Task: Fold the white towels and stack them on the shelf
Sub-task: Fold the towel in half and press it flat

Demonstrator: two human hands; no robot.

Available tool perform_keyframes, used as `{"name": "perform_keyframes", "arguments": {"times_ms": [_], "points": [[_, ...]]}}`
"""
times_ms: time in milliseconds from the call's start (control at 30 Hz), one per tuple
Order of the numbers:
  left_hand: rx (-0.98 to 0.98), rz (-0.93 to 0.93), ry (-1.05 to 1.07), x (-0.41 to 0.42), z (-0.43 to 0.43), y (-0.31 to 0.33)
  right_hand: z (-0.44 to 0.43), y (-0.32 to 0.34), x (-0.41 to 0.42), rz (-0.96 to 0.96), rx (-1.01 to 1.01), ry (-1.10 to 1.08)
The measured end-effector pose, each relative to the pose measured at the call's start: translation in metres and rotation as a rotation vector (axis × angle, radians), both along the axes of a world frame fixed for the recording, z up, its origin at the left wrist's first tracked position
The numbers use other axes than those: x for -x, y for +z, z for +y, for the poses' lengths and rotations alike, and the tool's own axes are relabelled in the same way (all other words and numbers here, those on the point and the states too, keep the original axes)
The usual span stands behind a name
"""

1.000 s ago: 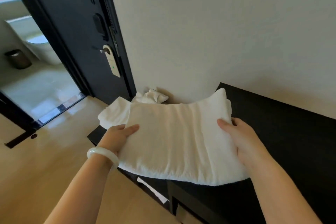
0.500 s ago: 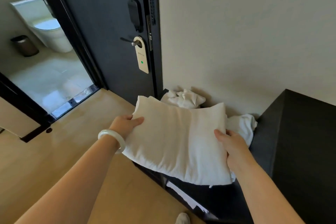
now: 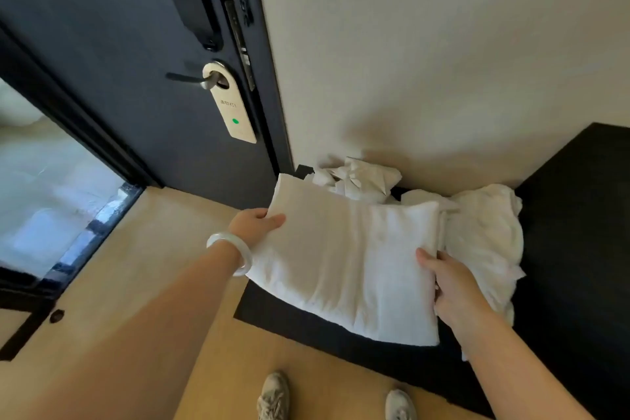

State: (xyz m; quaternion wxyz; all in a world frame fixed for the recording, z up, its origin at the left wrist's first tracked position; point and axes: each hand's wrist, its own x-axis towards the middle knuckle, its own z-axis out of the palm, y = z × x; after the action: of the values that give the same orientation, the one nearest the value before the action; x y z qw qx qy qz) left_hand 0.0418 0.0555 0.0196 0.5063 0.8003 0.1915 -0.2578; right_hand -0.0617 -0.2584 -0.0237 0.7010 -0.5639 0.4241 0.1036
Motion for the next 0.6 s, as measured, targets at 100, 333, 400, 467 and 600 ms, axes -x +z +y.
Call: {"name": "perform_keyframes", "arguments": {"times_ms": [100,333,400,467,600], "points": [[0.085,0.007,-0.036,-0.037,0.018,-0.019,0.012,-0.011,-0.016,-0.047,0.034,-0.105],[0.038,0.226,-0.127,-0.051,0.036,-0.119,0.037,-0.076,-0.026,0.089,0.055,-0.093],[0.005,0.197,-0.13,-0.048,0.041,-0.136,0.037,-0.087,-0.026,0.08,0.096,-0.092],[0.005,0.162,-0.116,-0.05,0.046,-0.145,0.033,-0.091,-0.027,0.066,0.16,-0.082],[0.044,0.046,-0.111,-0.056,0.051,-0.138,0.03,-0.083,-0.03,-0.065,0.248,-0.103]]}}
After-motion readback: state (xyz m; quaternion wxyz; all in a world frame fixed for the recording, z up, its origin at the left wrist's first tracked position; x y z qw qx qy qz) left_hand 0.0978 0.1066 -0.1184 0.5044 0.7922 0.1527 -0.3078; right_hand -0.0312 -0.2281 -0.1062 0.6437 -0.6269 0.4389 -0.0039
